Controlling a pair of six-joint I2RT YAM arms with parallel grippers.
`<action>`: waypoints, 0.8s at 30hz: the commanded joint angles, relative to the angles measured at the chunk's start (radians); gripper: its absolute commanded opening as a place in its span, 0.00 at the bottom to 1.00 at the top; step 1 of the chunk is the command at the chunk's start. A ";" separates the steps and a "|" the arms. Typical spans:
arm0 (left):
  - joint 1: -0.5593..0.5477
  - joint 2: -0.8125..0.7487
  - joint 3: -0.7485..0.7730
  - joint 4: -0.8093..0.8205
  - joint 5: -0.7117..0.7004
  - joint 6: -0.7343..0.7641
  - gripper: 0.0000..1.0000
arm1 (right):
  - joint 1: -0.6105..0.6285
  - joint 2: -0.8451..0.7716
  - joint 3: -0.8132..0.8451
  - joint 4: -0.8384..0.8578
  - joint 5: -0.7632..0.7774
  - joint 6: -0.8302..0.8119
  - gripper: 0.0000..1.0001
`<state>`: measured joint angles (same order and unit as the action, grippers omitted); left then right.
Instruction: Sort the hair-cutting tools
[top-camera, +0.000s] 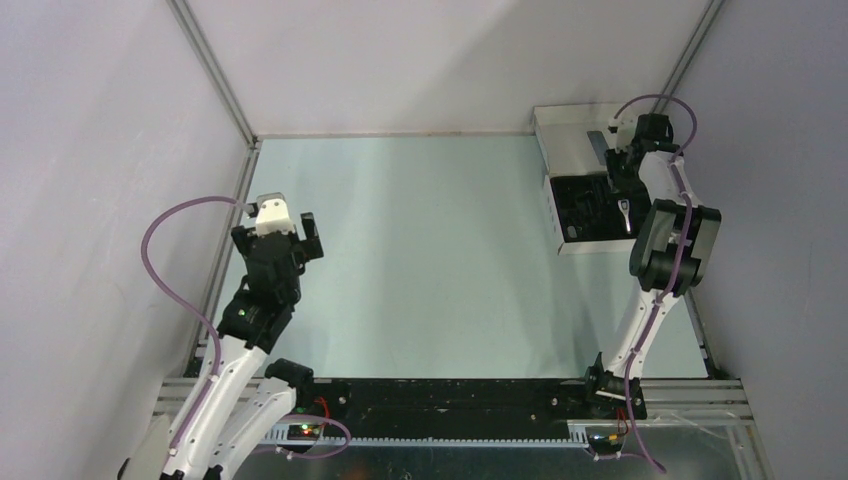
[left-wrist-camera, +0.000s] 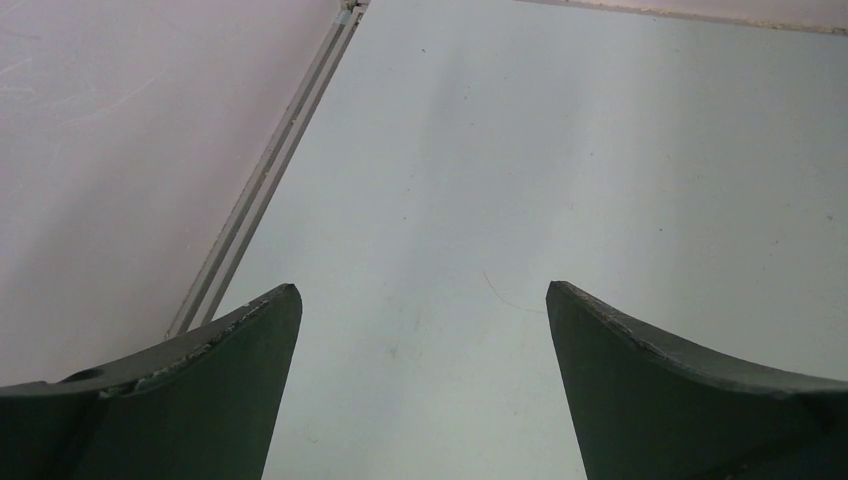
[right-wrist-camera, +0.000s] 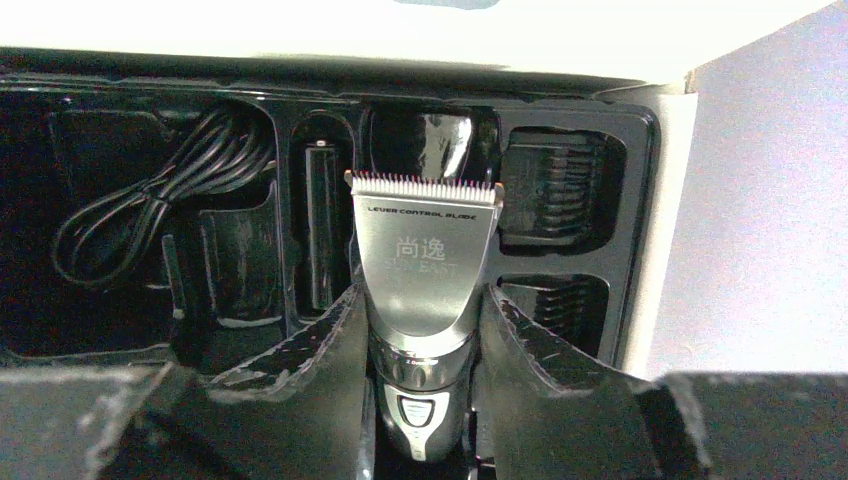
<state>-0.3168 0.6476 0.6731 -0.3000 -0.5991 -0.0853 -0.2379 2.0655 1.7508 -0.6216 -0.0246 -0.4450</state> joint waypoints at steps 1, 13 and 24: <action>0.017 0.006 -0.005 0.038 -0.014 0.018 1.00 | -0.013 0.035 0.055 -0.002 0.024 -0.005 0.00; 0.033 0.032 -0.004 0.036 0.003 0.015 1.00 | -0.033 0.131 0.126 -0.016 0.000 0.036 0.31; 0.053 0.021 0.000 0.036 0.029 0.001 1.00 | -0.034 0.014 0.117 0.002 0.003 0.068 0.57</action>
<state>-0.2752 0.6804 0.6727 -0.2996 -0.5793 -0.0860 -0.2604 2.1723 1.8404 -0.6338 -0.0433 -0.3885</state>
